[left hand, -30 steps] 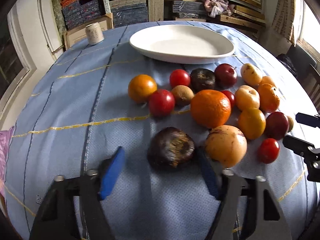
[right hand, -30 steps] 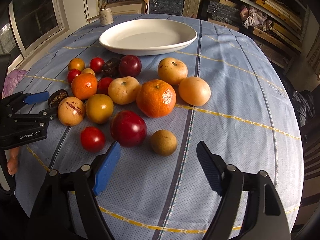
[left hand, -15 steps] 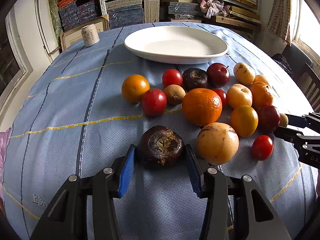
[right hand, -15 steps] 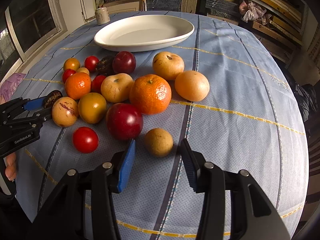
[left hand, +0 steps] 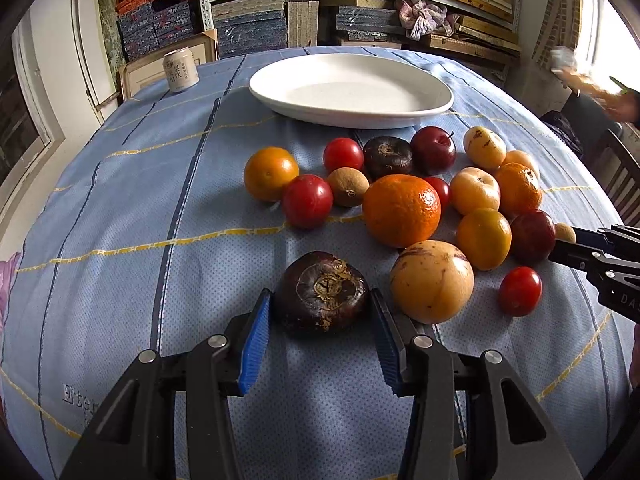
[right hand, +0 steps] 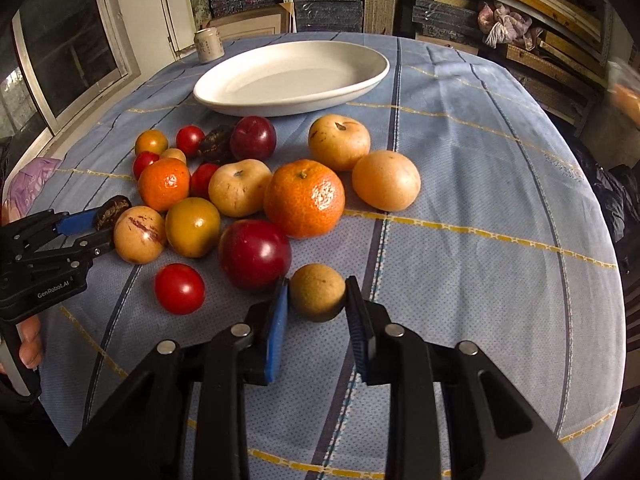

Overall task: Organize fruits
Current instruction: 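Lift both held fruits and carry them over the white plate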

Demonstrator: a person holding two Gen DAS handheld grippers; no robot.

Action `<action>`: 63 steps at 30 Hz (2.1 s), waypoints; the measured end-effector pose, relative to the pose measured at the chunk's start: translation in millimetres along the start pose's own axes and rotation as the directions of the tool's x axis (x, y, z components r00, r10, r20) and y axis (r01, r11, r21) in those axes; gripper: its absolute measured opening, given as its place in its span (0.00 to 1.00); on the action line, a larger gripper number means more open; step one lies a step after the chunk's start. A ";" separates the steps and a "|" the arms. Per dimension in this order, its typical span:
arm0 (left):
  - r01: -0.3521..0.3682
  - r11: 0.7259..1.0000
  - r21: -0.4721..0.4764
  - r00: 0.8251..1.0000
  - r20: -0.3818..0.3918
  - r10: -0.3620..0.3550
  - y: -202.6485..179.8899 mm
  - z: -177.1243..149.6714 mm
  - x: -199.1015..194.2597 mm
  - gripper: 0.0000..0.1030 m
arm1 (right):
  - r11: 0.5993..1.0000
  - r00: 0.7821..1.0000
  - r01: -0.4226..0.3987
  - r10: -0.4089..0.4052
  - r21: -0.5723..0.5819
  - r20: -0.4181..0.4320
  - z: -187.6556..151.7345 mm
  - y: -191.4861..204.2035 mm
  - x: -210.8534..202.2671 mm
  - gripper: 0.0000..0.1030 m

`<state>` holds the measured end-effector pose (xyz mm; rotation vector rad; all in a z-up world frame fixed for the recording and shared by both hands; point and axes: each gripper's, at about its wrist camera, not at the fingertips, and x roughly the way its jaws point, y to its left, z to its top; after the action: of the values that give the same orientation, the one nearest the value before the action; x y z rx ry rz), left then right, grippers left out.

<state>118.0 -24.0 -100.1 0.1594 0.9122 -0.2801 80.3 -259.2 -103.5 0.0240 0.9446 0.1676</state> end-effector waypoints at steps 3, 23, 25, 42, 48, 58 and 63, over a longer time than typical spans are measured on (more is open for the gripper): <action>0.001 1.000 -0.015 1.000 0.002 -0.001 3.7 -1.5 -2.2 0.46 | 1.000 1.000 0.001 -0.001 0.002 0.006 0.0 0.0 -2.4 0.26; 0.003 1.000 -0.021 0.995 0.099 -0.001 6.7 26.5 -44.0 0.46 | 1.000 0.998 -0.021 0.021 -0.016 0.054 20.6 6.0 -32.3 0.26; 0.003 1.000 -0.020 0.994 0.105 -0.001 8.3 37.4 -45.7 0.46 | 0.999 0.998 -0.024 0.025 -0.024 0.065 29.7 6.7 -37.4 0.26; 0.030 1.000 -0.005 0.994 0.106 -0.029 11.4 179.3 20.2 0.47 | 0.995 0.990 -0.085 0.091 -0.056 0.105 178.7 -8.7 -5.2 0.26; 0.018 1.000 -0.009 0.999 0.036 -0.018 16.7 207.3 82.9 0.47 | 0.997 0.997 -0.066 0.068 -0.040 0.047 223.4 -24.1 58.1 0.26; -0.004 1.000 -0.019 0.999 -0.044 0.003 28.7 219.3 140.8 0.48 | 0.998 0.999 -0.049 0.048 -0.047 -0.026 238.6 -26.0 129.0 0.41; -0.007 0.999 -0.040 1.000 -0.019 0.006 32.3 225.4 131.5 0.67 | 1.000 1.000 -0.019 0.019 0.001 0.002 241.4 -37.2 124.4 0.59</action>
<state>374.4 -73.0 -68.3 0.1286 0.9356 -0.2542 351.6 -264.1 -65.4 0.0340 0.9424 0.1851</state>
